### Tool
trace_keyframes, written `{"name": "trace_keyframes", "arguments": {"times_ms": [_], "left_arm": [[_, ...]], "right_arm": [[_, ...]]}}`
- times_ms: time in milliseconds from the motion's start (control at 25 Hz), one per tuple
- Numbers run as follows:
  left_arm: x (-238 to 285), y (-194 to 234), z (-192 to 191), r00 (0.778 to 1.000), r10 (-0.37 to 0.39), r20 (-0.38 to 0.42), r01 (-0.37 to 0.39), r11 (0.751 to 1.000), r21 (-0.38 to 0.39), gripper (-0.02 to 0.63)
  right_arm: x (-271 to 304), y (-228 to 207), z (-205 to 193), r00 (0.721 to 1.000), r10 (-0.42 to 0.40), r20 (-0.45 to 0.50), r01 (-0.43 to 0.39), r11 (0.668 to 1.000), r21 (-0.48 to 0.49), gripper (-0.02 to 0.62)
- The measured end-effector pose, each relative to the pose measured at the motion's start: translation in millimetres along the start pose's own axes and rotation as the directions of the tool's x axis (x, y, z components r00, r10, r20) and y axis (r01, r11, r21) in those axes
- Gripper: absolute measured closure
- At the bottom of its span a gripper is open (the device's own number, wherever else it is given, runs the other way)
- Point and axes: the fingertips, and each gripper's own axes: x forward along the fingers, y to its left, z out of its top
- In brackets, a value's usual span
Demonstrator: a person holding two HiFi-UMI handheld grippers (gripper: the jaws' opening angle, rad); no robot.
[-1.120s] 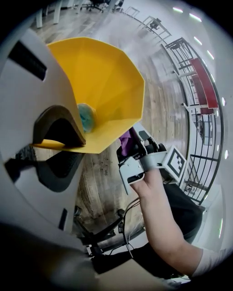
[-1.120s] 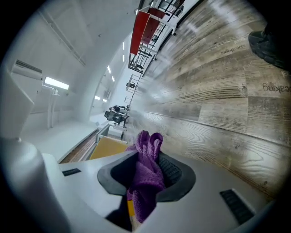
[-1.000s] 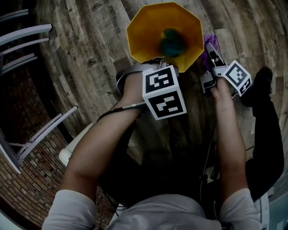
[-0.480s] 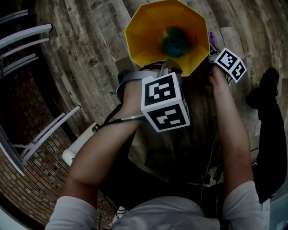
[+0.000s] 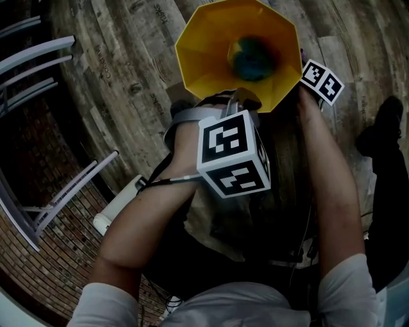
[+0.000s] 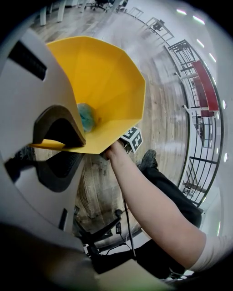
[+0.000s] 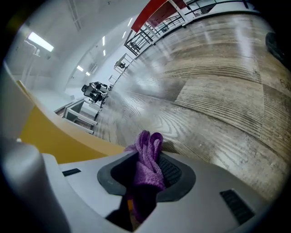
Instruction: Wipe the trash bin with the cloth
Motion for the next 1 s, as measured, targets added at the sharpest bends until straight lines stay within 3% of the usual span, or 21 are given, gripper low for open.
{"name": "trace_keyframes", "arguments": {"times_ms": [320, 480, 560, 680, 1000], "left_arm": [[1, 3, 6, 1.000, 0.005, 0.003, -0.005, 1.000, -0.029, 0.578], [-6, -1, 0, 0.999, 0.045, -0.025, -0.042, 0.994, 0.102, 0.574], [-13, -3, -5, 0.997, 0.071, -0.041, -0.061, 0.979, 0.192, 0.498], [-28, -4, -16, 0.993, 0.104, -0.053, -0.084, 0.952, 0.293, 0.446], [-12, 7, -55, 0.984, 0.116, -0.138, -0.064, 0.941, 0.331, 0.446]], "right_arm": [[-34, 8, 18, 0.998, 0.047, 0.043, -0.050, 0.996, 0.067, 0.480], [-68, 14, 25, 0.993, 0.085, 0.081, -0.094, 0.989, 0.114, 0.480], [-86, 15, 29, 0.990, 0.099, 0.101, -0.112, 0.985, 0.131, 0.480], [-114, 18, 37, 0.985, 0.115, 0.128, -0.134, 0.978, 0.158, 0.480], [-155, 26, 31, 0.971, 0.155, 0.180, -0.197, 0.948, 0.250, 0.480]]}}
